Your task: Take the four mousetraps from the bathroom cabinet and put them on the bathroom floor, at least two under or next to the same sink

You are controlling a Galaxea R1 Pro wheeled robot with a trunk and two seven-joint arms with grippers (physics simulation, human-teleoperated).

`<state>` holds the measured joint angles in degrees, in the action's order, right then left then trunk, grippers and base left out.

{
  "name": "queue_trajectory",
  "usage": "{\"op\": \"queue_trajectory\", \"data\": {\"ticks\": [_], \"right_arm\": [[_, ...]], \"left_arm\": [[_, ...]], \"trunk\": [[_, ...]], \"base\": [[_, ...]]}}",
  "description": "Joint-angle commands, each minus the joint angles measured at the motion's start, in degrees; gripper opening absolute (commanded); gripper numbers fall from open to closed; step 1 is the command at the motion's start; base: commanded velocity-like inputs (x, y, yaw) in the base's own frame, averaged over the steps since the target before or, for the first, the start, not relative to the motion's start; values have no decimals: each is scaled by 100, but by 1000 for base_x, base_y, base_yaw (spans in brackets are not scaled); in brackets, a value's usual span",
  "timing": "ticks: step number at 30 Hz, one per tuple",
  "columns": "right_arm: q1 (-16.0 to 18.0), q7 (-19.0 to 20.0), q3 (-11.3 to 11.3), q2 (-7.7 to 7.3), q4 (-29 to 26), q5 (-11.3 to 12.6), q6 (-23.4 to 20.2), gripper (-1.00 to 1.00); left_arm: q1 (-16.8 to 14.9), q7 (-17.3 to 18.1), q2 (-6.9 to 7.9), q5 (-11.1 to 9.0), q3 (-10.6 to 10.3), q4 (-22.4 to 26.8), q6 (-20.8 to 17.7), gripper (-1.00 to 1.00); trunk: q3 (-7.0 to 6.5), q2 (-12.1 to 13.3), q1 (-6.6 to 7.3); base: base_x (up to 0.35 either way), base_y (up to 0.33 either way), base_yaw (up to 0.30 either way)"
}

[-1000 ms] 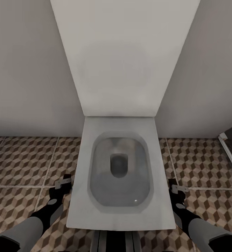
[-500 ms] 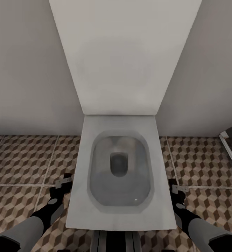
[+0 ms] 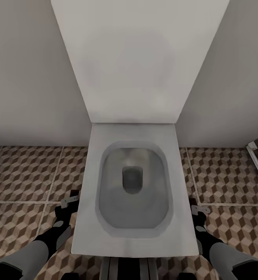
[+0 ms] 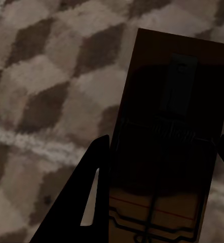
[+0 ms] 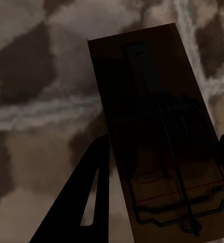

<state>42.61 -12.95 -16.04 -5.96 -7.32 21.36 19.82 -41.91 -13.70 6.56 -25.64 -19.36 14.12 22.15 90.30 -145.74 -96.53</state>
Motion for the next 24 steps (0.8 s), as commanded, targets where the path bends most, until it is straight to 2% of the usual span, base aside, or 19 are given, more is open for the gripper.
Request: {"op": "queue_trajectory", "data": {"ticks": [1,21,24], "right_arm": [[2,-6,-48,-2,-5,58,18,-100],[2,-6,-39,-1,-68,85,244,-100],[2,-6,-39,-4,-68,87,248,-100]], "left_arm": [[-2,-71,3,-7,-52,3,9,-100],[-2,-71,4,-28,-62,-52,-34,-100],[-2,-71,4,-28,-60,-56,-35,-100]], "trunk": [[3,-1,1],[3,-1,1],[69,-5,-7]], "base": [[0,0,0],[0,0,0],[0,0,0]]}}
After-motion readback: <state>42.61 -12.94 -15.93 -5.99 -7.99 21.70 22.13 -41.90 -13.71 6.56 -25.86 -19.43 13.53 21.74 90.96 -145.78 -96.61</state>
